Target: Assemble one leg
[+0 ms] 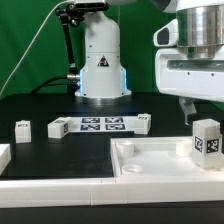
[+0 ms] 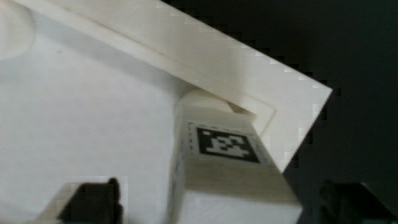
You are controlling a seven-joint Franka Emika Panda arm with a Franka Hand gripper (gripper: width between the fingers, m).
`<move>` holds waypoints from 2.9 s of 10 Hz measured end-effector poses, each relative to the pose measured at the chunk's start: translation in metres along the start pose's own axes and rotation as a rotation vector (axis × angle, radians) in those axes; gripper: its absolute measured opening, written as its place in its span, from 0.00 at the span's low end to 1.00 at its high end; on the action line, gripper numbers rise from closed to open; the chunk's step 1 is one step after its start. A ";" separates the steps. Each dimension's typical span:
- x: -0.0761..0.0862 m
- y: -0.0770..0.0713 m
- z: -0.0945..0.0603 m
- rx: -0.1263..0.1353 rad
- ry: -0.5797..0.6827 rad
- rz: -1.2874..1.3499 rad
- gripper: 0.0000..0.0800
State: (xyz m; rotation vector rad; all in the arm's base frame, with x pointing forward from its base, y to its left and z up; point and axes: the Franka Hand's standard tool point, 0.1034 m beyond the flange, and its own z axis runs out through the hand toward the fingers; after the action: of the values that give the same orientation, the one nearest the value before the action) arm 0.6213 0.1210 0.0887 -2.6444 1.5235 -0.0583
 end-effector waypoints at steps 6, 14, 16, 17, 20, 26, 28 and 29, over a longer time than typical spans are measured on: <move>-0.003 0.001 0.004 -0.022 -0.005 -0.699 0.81; 0.002 0.003 0.005 -0.049 0.003 -1.318 0.60; 0.002 0.003 0.005 -0.049 0.003 -1.318 0.36; 0.002 0.003 0.005 -0.048 0.003 -1.313 0.36; 0.002 0.003 0.004 -0.028 0.000 -1.161 0.36; -0.002 0.005 0.007 0.021 0.006 -0.338 0.36; -0.004 0.004 0.007 0.018 0.006 -0.122 0.36; -0.006 0.004 0.008 0.019 0.003 -0.034 0.36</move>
Offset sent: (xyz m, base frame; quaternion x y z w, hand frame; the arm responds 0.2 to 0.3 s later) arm 0.0042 0.0021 -0.0009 -0.0191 0.0141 -0.2270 0.9736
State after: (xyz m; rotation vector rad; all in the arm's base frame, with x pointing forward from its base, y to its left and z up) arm 0.6156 0.1245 0.0808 -2.6567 1.4721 -0.0778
